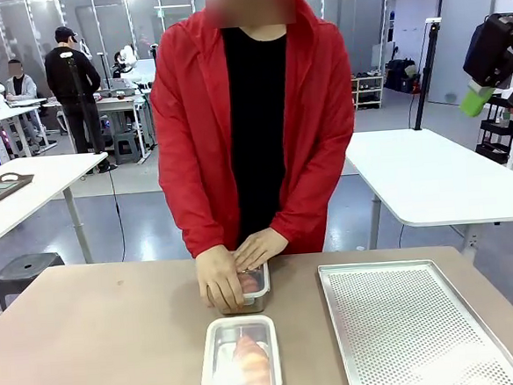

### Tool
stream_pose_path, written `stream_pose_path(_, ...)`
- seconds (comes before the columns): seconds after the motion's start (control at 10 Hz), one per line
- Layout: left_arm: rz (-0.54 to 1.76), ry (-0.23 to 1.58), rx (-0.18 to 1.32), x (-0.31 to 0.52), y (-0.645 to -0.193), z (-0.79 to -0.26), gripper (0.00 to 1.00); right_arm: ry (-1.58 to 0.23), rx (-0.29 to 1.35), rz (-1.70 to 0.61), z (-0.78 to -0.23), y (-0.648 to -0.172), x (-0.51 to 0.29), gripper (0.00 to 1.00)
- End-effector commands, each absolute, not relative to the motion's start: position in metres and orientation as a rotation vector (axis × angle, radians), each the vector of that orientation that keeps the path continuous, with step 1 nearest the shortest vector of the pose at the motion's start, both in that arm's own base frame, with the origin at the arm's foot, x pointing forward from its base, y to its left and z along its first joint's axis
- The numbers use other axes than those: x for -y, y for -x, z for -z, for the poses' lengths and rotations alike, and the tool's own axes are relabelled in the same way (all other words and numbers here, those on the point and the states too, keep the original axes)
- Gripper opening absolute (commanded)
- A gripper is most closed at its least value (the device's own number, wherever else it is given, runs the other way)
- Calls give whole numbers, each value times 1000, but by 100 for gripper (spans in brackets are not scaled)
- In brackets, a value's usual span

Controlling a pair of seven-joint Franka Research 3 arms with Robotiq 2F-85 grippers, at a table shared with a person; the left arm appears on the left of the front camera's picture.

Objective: Place the bread into the airtight container.
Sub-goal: Pick up a Butter Roll and place it into an empty Airtight Container.

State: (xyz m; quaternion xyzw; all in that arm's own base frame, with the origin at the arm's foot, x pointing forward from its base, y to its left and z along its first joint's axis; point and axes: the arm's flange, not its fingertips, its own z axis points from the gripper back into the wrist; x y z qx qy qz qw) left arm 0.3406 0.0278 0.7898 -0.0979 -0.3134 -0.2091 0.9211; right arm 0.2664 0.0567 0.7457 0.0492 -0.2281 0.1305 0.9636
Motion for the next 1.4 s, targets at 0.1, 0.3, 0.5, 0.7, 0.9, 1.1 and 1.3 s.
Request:
stream_pose_path(0.1, 434, 206, 645, -27, -339, -790, 100, -102, 457, -264, -746, -266, -57, 74)
stream_pose_path(0.3, 434, 206, 645, -27, -339, -790, 100, -102, 457, -264, -746, -266, -57, 74)
stream_pose_path(0.5, 434, 206, 645, -27, -339, -790, 100, -102, 457, -264, -746, -266, -57, 74)
stream_pose_path(0.7, 434, 206, 645, -27, -339, -790, 100, -102, 457, -264, -746, -266, -57, 74)
stream_pose_path(0.9, 434, 206, 645, -27, -339, -790, 100, -102, 457, -264, -746, -266, -57, 74)
stream_pose_path(1.1, 434, 206, 645, -27, -339, -790, 100, -102, 457, -264, -746, -266, -57, 74)
stream_pose_path(1.3, 434, 206, 645, -27, -339, -790, 100, -102, 457, -264, -746, -266, -57, 74)
